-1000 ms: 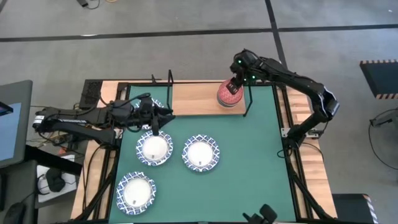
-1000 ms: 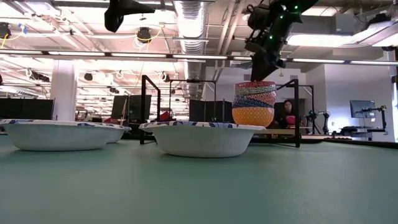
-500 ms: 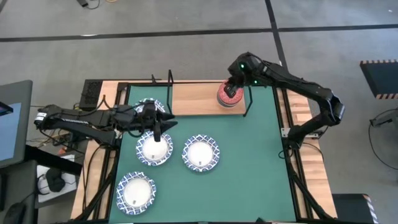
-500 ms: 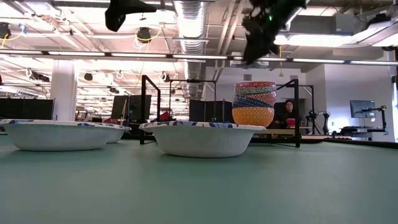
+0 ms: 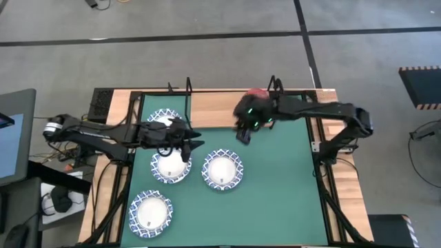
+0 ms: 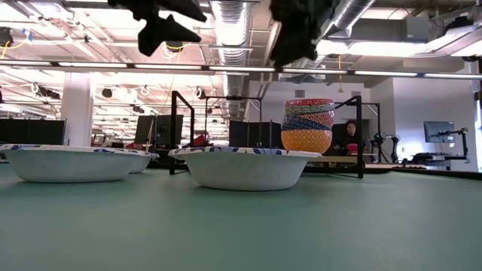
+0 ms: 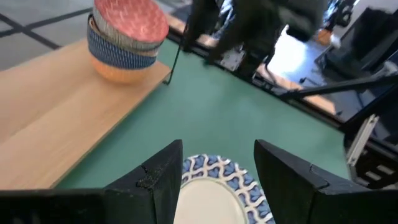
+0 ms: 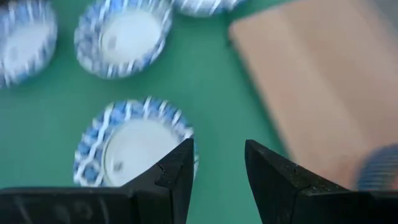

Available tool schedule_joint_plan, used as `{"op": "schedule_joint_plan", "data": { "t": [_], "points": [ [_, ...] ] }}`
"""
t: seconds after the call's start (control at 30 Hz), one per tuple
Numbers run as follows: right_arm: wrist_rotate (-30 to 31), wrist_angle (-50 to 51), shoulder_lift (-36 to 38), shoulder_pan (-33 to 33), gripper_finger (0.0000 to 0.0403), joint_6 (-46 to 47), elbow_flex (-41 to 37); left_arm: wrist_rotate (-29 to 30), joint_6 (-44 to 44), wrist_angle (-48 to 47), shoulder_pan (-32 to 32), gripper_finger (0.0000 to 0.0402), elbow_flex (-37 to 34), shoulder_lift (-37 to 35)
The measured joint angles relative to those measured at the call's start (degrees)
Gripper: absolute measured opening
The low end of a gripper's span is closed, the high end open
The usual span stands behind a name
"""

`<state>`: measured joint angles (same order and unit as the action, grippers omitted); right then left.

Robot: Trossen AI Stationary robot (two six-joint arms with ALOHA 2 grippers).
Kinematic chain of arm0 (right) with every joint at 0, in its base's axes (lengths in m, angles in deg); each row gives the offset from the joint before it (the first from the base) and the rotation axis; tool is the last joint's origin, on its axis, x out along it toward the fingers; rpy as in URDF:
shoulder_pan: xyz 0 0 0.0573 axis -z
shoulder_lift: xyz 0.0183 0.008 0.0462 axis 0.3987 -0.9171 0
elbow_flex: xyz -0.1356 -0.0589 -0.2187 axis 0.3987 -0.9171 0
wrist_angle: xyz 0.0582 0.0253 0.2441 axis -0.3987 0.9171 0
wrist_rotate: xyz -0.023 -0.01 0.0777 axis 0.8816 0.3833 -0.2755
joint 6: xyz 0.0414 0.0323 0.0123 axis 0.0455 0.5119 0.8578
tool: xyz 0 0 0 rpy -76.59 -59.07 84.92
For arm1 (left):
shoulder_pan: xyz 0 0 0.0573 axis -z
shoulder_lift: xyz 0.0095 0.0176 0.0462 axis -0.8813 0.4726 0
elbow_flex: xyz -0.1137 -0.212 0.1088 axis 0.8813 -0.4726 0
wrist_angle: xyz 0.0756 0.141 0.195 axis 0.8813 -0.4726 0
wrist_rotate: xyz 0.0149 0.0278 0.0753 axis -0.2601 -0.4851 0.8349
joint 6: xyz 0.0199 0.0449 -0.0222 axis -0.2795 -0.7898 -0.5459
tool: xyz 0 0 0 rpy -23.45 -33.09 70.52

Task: Place and stack bowls onto a shelf
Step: Put the right white-blue paper bowl on the shelf

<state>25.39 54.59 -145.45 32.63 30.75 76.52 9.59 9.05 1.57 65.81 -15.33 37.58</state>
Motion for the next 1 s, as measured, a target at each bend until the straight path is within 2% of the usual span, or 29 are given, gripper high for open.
{"op": "schedule_joint_plan", "data": {
  "t": [0.13, 0.27, 0.43, 0.63, 0.73, 0.83, 1.0],
  "points": [
    [-0.2, 0.8, -5.2, -3.5, 0.0168, -0.5, 0.0, 0.0, 1.1, -0.2, 1.0, 0.0183, 0.0, 2.5],
    [-0.2, 1.5, -10.4, -5.6, 0.0168, 2.7, 0.0, 1.7, 6.0, -1.5, 2.7, 0.0183, 0.0, 3.8],
    [-0.6, 1.7, -16.6, -6.1, 0.0168, 9.6, 0.0, 3.0, 9.2, -9.7, 4.8, 0.0183, 0.0, 3.6],
    [-1.5, -1.4, -21.8, -6.3, 0.0168, 17.5, 0.0, -2.8, 13.3, -22.3, 5.0, 0.0183, 0.0, 2.8],
    [-1.6, -1.6, -23.3, -7.0, 0.0166, 20.3, 0.0, -5.8, 13.5, -25.3, 5.0, 0.0183, 0.0, 2.8],
    [-1.7, -0.9, -23.5, -7.4, 0.0151, 21.3, 0.0, -6.1, 12.8, -26.8, 5.5, 0.0183, 0.0, 2.8],
    [-1.7, -0.6, -24.2, -7.7, 0.0094, 22.4, 0.0, -6.1, 13.3, -26.6, 5.9, 0.0183, 0.0, 2.8]
  ]
}}
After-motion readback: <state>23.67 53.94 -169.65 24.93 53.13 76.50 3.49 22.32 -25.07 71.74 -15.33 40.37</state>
